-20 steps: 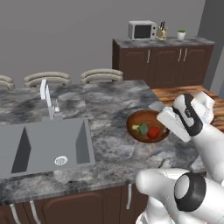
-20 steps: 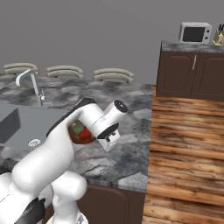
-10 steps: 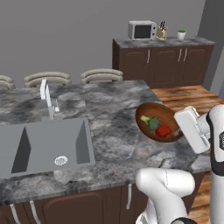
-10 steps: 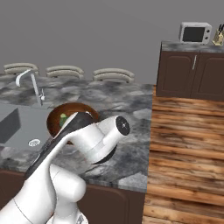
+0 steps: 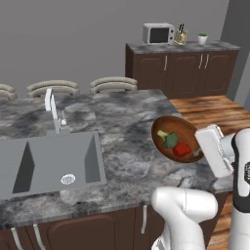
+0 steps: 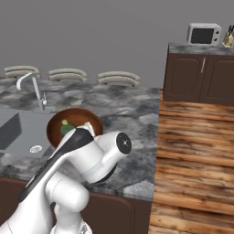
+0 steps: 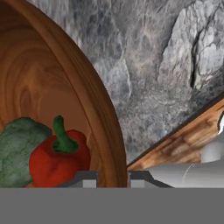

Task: Dump the broccoli and bell pepper from the bowl so the bowl can be washed. Place the bowl in the sink after clearing the leftovers.

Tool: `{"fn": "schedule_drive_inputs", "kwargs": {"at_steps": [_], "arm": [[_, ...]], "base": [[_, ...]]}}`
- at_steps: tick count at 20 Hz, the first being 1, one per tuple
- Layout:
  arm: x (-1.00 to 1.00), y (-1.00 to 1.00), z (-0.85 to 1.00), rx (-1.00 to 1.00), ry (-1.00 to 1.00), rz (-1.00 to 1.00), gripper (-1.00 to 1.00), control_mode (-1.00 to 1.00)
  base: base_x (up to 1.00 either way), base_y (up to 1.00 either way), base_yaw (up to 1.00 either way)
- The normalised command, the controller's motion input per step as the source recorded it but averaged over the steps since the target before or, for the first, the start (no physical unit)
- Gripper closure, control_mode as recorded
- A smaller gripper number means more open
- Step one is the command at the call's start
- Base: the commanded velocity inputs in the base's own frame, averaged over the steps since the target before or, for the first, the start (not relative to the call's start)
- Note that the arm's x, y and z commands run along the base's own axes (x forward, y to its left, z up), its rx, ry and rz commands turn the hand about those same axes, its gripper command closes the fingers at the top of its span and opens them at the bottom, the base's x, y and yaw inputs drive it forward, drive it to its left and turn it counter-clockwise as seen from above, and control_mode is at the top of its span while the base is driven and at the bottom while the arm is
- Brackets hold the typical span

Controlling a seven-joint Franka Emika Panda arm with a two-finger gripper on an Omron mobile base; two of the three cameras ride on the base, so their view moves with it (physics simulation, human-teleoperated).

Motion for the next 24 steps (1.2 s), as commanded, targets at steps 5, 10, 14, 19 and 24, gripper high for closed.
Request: {"fn": "schedule_drive_inputs", "kwargs": {"at_steps": [5, 10, 14, 19, 24], "arm": [[-0.04, 0.0, 0.0, 0.0, 0.0, 0.0, 1.0, -1.0], [0.0, 0.0, 0.0, 0.0, 0.0, 0.0, 1.0, 1.0], [0.0, 0.0, 0.0, 0.0, 0.0, 0.0, 1.0, 1.0], [0.0, 0.0, 0.0, 0.0, 0.0, 0.0, 1.0, 1.0], [0.0, 0.0, 0.0, 0.0, 0.0, 0.0, 1.0, 1.0]], "base": [[0.0, 0.0, 0.0], [-0.32, 0.0, 0.0], [-0.42, 0.01, 0.01], [-0.36, 0.14, 0.04], [-0.15, 0.32, 0.04]]}}
